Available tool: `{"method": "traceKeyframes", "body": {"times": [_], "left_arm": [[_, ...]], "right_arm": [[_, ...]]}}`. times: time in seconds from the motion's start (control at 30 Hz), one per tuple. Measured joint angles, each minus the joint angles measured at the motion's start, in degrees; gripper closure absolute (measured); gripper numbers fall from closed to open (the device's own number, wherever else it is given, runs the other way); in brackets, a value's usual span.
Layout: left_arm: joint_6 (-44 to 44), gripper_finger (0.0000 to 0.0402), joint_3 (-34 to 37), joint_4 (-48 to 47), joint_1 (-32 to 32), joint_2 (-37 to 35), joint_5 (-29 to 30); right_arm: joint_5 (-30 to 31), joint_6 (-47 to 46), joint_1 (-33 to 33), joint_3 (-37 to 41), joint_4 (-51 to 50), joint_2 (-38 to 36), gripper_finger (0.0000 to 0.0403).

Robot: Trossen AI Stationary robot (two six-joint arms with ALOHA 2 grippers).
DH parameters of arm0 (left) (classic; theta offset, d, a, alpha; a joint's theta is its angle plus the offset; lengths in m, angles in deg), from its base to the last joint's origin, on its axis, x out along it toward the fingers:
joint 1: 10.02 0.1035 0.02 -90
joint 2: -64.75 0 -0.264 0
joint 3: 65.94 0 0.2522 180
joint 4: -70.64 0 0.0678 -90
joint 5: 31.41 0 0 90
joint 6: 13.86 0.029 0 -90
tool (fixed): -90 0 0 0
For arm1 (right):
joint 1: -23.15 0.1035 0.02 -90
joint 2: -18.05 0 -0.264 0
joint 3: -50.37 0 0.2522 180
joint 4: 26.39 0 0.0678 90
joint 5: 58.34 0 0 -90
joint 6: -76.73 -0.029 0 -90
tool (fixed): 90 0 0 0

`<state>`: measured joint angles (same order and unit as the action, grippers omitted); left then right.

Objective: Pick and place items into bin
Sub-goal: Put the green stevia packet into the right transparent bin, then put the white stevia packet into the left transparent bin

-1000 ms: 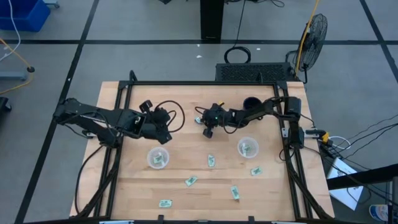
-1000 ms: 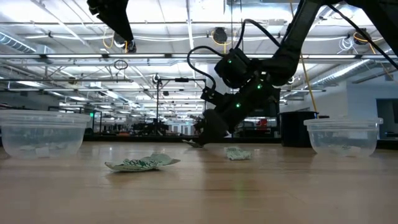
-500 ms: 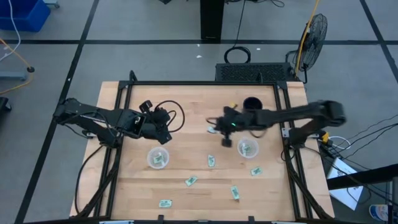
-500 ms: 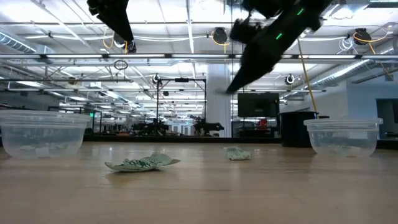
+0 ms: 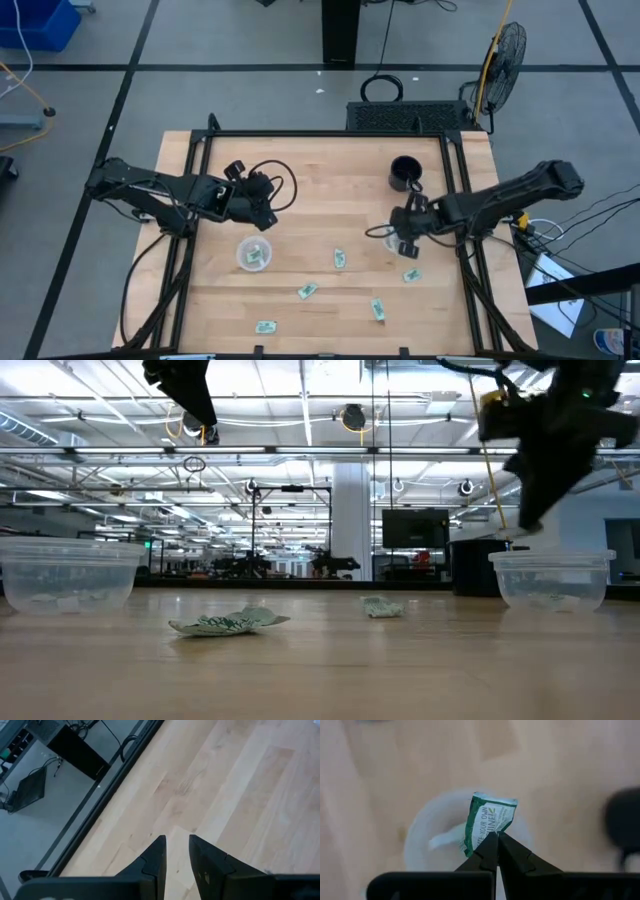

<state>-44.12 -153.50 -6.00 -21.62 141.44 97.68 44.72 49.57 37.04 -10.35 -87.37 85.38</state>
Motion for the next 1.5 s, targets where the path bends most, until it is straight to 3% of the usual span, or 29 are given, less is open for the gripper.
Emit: {"method": "traceKeyframes", "body": {"times": [0.3, 0.6, 0.83, 0.97, 1.17, 1.5], "left_arm": [[0.0, 0.0311, 0.0, 0.1, 0.0, 0.0, 0.0], [0.0, 0.0311, 0.0, 0.2, 0.0, 0.0, 0.0], [-0.3, 0.0311, 0.0, 0.5, 0.0, 1.1, -2.8], [1.1, 0.0311, 0.2, 5.7, 0.2, 3.0, -6.7], [9.2, 0.0311, 2.6, 20.8, 0.5, 7.0, -17.5], [20.3, 0.0311, 3.0, 37.3, 3.1, 20.7, -33.8]], "right_arm": [[-7.5, -1.9, 0.9, 5.6, 4.4, 0.0, 0.0403], [-7.4, -0.7, 0.8, 12.7, 14.8, 0.0, 0.04], [-7.0, 0.9, 0.7, 13.0, 15.3, 0.0, 0.0359], [-6.9, 0.9, 0.7, 13.0, 16.7, 0.0, 0.0334], [-7.1, -0.4, 0.7, 12.3, 16.9, -2.7, 0.0322], [-6.3, 5.8, 0.7, 9.8, 18.3, -15.5, 0.0323]]}}
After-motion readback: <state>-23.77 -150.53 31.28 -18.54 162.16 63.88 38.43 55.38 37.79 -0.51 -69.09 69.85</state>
